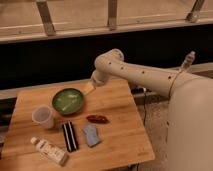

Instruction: Place the bottle in the ceramic bowl

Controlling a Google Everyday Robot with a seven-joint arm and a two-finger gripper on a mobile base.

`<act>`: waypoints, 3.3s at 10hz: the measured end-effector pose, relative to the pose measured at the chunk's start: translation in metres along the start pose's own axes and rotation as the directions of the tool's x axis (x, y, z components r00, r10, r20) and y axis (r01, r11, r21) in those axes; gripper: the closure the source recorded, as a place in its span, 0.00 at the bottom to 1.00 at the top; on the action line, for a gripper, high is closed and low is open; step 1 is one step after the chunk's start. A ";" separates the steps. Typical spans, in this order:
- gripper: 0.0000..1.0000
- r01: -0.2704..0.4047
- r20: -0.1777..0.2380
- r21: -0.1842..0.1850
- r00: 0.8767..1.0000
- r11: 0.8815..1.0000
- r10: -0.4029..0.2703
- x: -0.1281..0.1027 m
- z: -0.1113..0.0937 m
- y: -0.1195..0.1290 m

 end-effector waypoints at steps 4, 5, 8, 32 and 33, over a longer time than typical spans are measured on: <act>0.20 0.000 0.000 0.000 1.000 1.000 0.000 0.000 0.000 0.000; 0.20 0.000 0.000 0.000 1.000 1.000 0.000 0.000 0.000 0.000; 0.20 -0.001 -0.002 -0.001 1.000 1.000 0.001 0.001 0.001 0.000; 0.20 0.233 -0.097 -0.079 0.966 0.969 -0.240 -0.021 0.027 0.079; 0.20 0.244 -0.101 -0.089 0.962 0.966 -0.252 -0.018 0.030 0.083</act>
